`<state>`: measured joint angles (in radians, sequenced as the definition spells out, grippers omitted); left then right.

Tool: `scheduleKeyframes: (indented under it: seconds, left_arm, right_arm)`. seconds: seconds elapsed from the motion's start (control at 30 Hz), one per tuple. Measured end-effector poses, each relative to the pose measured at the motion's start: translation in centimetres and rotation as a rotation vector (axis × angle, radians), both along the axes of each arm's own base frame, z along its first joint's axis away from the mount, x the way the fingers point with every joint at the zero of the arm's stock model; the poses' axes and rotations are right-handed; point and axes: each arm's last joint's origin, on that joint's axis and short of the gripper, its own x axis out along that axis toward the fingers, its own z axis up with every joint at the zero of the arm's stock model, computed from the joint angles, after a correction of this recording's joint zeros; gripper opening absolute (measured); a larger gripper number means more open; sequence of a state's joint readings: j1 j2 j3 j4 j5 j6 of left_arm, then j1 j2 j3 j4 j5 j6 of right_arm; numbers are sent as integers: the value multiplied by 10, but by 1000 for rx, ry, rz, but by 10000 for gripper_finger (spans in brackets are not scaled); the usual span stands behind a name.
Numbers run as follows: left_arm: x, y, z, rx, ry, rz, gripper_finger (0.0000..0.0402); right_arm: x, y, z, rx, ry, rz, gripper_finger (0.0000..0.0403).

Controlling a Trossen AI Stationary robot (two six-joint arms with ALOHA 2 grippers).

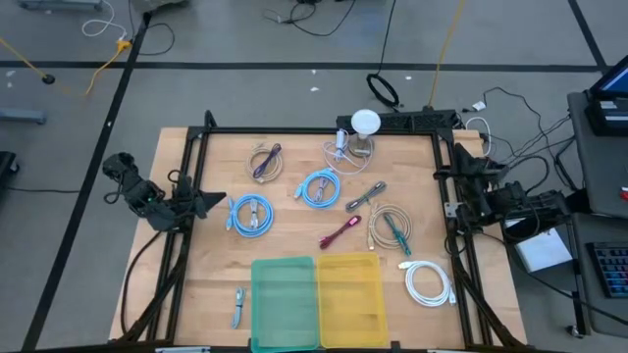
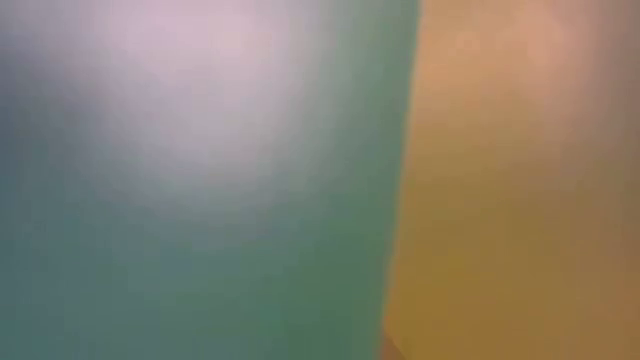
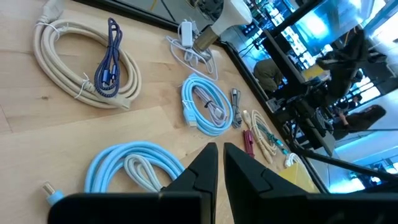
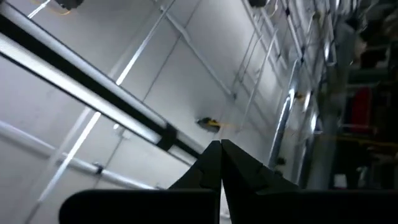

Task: Pick & Place USB Port
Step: Put the dark violet charger cable into the green bin

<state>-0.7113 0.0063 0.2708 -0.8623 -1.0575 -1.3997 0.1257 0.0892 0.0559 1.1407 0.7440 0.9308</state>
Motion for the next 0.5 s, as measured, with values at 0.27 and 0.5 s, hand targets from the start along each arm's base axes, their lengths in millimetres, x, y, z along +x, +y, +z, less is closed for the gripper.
scheduleKeyframes:
  seconds: [0.27, 0.5]
  left_arm:
    - [-6, 11, 14, -33, -373, 477, 28]
    - [-12, 20, 56, -162, -508, 625, 28]
  right_arm:
    - [0, -1, -1, -97, 208, -211, 0]
    - [-1, -3, -3, -41, 292, -312, 0]
